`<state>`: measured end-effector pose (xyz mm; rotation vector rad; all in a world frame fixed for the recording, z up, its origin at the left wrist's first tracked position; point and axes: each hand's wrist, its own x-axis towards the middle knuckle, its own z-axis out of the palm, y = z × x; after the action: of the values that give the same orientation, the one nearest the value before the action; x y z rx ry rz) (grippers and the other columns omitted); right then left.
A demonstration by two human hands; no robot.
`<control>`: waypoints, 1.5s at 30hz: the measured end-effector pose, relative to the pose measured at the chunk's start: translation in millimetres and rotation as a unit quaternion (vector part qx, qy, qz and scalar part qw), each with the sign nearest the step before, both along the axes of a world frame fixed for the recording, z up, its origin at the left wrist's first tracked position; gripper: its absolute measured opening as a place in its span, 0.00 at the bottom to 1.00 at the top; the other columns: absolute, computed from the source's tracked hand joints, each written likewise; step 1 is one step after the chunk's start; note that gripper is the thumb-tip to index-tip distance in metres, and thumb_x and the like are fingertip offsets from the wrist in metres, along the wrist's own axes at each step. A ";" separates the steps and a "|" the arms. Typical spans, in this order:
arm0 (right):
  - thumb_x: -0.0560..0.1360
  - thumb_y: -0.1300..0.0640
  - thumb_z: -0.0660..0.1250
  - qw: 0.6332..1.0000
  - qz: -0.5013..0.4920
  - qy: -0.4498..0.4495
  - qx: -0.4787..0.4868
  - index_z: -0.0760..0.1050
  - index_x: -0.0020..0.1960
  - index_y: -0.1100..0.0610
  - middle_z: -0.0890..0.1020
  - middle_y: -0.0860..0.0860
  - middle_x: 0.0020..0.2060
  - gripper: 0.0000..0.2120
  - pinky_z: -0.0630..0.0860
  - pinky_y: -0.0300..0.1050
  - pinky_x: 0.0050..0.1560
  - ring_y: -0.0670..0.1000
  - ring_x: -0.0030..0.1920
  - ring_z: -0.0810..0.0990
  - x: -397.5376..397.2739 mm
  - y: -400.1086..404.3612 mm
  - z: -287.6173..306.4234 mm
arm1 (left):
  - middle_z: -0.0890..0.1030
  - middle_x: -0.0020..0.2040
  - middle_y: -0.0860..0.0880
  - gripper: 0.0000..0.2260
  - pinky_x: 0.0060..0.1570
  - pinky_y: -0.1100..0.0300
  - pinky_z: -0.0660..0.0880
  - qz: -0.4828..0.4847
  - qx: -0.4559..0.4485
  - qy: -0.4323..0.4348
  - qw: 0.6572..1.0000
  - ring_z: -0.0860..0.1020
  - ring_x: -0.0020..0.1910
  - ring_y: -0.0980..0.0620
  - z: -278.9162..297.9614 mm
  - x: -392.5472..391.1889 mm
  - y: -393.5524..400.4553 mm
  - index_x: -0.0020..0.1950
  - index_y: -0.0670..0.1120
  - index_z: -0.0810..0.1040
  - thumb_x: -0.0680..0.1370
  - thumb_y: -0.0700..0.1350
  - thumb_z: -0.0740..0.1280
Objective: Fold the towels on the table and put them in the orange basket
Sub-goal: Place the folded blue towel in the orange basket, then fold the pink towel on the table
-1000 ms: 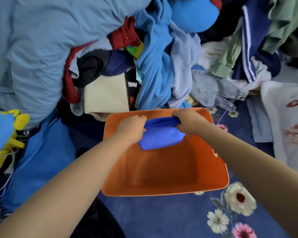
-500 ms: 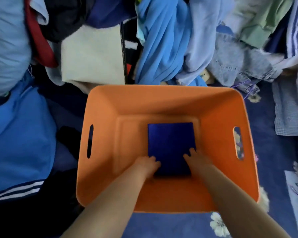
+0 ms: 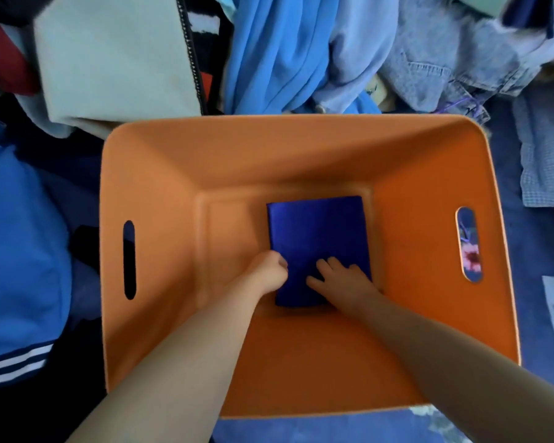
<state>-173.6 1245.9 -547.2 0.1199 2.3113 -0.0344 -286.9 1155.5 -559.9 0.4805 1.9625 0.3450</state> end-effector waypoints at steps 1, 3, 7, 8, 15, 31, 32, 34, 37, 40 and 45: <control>0.77 0.60 0.59 1.000 -0.017 0.009 0.007 0.54 0.72 0.53 0.56 0.60 0.71 0.26 0.70 0.54 0.58 0.60 0.69 0.58 -1.2 2.1 -1.3 | 0.76 0.62 0.45 0.12 0.58 0.60 0.68 0.008 0.015 0.015 1.000 0.72 0.63 0.46 -0.2 -0.2 1.9 0.61 0.42 0.75 0.80 0.39 0.57; 0.77 0.59 0.60 0.998 -0.056 0.025 0.024 0.54 0.72 0.53 0.56 0.59 0.70 0.27 0.70 0.54 0.59 0.59 0.69 0.58 -4.0 10.2 -2.4 | 0.69 0.71 0.44 0.17 0.64 0.60 0.65 0.019 0.048 0.018 0.999 0.68 0.69 0.46 0.3 0.5 7.7 0.70 0.42 0.68 0.80 0.39 0.57; 0.77 0.59 0.60 0.991 -0.120 0.024 0.056 0.51 0.74 0.50 0.53 0.60 0.72 0.30 0.68 0.55 0.62 0.60 0.71 0.55 -9.4 38.7 1.0 | 0.60 0.75 0.45 0.24 0.69 0.55 0.63 0.029 0.061 -0.050 0.996 0.63 0.72 0.45 6.1 5.5 30.9 0.76 0.46 0.57 0.80 0.44 0.59; 0.76 0.60 0.61 0.991 -0.119 0.015 0.053 0.49 0.74 0.50 0.52 0.59 0.72 0.31 0.67 0.55 0.63 0.60 0.72 0.54 -9.5 42.6 1.5 | 0.59 0.76 0.44 0.25 0.70 0.55 0.63 0.021 0.050 -0.056 0.997 0.62 0.73 0.45 6.2 6.7 34.0 0.76 0.45 0.55 0.81 0.44 0.59; 0.77 0.58 0.60 0.990 -0.139 -0.028 0.007 0.53 0.73 0.53 0.56 0.58 0.71 0.27 0.67 0.52 0.66 0.58 0.70 0.60 -8.8 35.6 25.2 | 0.66 0.71 0.45 0.23 0.63 0.58 0.67 -0.038 0.015 0.002 0.999 0.69 0.67 0.46 31.1 2.8 18.9 0.75 0.45 0.57 0.81 0.43 0.57; 0.77 0.59 0.56 0.957 -0.192 0.220 0.004 0.67 0.66 0.59 0.68 0.58 0.65 0.18 0.68 0.50 0.62 0.58 0.66 0.67 33.3 -6.2 270.2 | 0.73 0.65 0.43 0.15 0.60 0.52 0.71 -0.313 -0.029 0.414 0.854 0.72 0.65 0.43 294.5 44.3 -37.0 0.64 0.42 0.73 0.78 0.37 0.56; 0.77 0.59 0.57 0.951 -0.195 0.240 0.003 0.67 0.66 0.60 0.69 0.58 0.64 0.18 0.68 0.50 0.61 0.58 0.65 0.67 45.2 -10.3 290.2 | 0.73 0.65 0.43 0.15 0.59 0.52 0.71 -0.303 -0.017 0.425 0.853 0.72 0.65 0.42 316.2 53.9 -40.7 0.64 0.43 0.72 0.78 0.38 0.56; 0.76 0.60 0.57 0.936 -0.210 0.281 0.003 0.69 0.63 0.61 0.70 0.59 0.63 0.16 0.68 0.49 0.60 0.58 0.63 0.69 68.7 -17.2 324.0 | 0.74 0.65 0.43 0.14 0.58 0.52 0.72 -0.296 0.009 0.452 0.841 0.73 0.64 0.42 356.3 72.8 -46.7 0.64 0.43 0.73 0.79 0.40 0.57; 0.76 0.59 0.58 0.910 -0.253 0.329 -0.001 0.70 0.63 0.61 0.71 0.60 0.61 0.17 0.71 0.50 0.60 0.59 0.61 0.71 109.5 -33.4 373.1 | 0.74 0.63 0.43 0.13 0.56 0.51 0.72 -0.285 0.045 0.487 0.824 0.73 0.62 0.42 410.4 108.3 -58.8 0.62 0.42 0.73 0.79 0.42 0.57; 0.77 0.58 0.58 0.873 -0.298 0.385 0.000 0.69 0.65 0.61 0.71 0.61 0.63 0.18 0.69 0.50 0.59 0.60 0.62 0.71 162.7 -52.4 419.6 | 0.74 0.63 0.42 0.13 0.56 0.51 0.71 -0.292 0.069 0.504 0.810 0.73 0.62 0.41 456.9 153.3 -71.8 0.61 0.41 0.73 0.79 0.42 0.57; 0.76 0.58 0.60 0.812 -0.349 0.462 0.067 0.71 0.64 0.60 0.74 0.61 0.62 0.17 0.69 0.47 0.58 0.60 0.62 0.72 277.1 -84.8 479.4 | 0.75 0.62 0.39 0.13 0.56 0.50 0.72 -0.332 0.126 0.505 0.787 0.74 0.61 0.40 513.3 249.3 -86.5 0.62 0.40 0.73 0.79 0.41 0.57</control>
<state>103.6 1161.2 -67.8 1.2751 3.0751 -0.3773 -37.6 1069.0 -46.6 1.7631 2.5501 -0.1768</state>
